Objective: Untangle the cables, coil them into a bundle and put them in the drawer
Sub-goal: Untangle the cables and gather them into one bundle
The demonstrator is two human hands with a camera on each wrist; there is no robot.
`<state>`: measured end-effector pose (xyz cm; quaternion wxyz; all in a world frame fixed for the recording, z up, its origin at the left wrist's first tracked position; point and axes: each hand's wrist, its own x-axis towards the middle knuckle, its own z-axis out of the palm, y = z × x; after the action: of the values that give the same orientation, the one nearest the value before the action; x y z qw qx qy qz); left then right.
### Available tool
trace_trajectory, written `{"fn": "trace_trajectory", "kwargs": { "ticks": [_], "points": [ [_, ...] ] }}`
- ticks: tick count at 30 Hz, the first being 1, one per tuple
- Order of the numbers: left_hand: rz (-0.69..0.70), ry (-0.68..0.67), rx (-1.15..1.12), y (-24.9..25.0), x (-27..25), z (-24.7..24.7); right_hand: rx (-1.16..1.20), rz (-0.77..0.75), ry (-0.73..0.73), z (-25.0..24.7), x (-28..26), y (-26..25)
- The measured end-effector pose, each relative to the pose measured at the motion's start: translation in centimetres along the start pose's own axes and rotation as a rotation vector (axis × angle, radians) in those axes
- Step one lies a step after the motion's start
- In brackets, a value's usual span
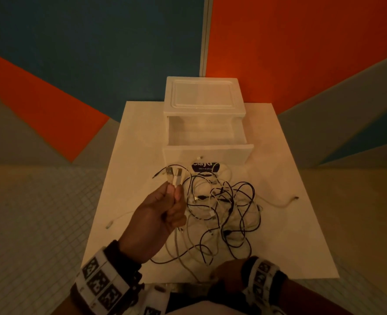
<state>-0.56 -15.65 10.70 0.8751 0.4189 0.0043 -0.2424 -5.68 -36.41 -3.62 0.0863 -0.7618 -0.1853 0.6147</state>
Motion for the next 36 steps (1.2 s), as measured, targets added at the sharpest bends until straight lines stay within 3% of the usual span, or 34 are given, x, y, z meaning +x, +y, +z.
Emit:
{"fn": "trace_trajectory", "kwargs": {
  "ticks": [2, 4, 6, 7, 10, 12, 14, 16, 18, 20, 22, 25, 31, 36],
  "points": [
    [-0.022, 0.031, 0.008, -0.7, -0.1, -0.4, 0.066, 0.033, 0.152, -3.0, -1.2, 0.4],
    [-0.046, 0.056, 0.009, -1.4, -0.2, -0.9, 0.043, 0.0, 0.505, -6.1, -1.5, 0.7],
    [-0.059, 0.072, 0.02, -2.0, 0.0, -1.2, -0.135, -0.035, 0.865, -8.7, -0.6, 0.9],
    [-0.06, 0.079, 0.025, -2.2, 0.2, -1.4, -0.297, -0.013, 0.946, -9.8, 0.2, 1.2],
    [-0.056, 0.112, 0.022, -2.4, 1.0, -1.6, -0.644, 0.128, 0.819, -12.5, 1.5, 2.3],
    [-0.043, 0.116, 0.023, -2.3, 1.6, -1.6, -0.693, 0.164, 0.74, -13.7, 1.7, 3.4],
    [-0.024, 0.122, 0.035, -2.2, 2.2, -1.6, -0.656, 0.191, 0.808, -14.7, 1.0, 3.8],
    [-0.01, 0.139, 0.07, -2.2, 2.7, -1.5, -0.336, 0.142, 1.036, -15.5, -0.5, 3.7],
    [0.004, 0.167, 0.107, -2.3, 3.2, -1.5, 0.35, -0.034, 1.189, -16.0, -3.3, 3.0],
    [0.017, 0.194, 0.111, -2.4, 3.5, -1.3, 0.842, -0.272, 1.186, -15.6, -6.2, 1.9],
    [0.031, 0.2, 0.125, -2.6, 3.7, -0.9, 1.019, -0.452, 1.144, -14.1, -8.8, -0.6],
    [0.04, 0.21, 0.185, -2.9, 3.8, -0.2, 0.976, -0.59, 1.172, -11.3, -10.2, -4.6],
    [0.068, 0.215, 0.123, -3.4, 3.9, 1.2, 0.62, -0.554, 1.397, -8.1, -7.7, -7.3],
    [0.07, 0.195, 0.106, -3.9, 3.6, 1.4, 0.567, -0.534, 1.478, -7.7, -7.6, -7.4]
  ]
}}
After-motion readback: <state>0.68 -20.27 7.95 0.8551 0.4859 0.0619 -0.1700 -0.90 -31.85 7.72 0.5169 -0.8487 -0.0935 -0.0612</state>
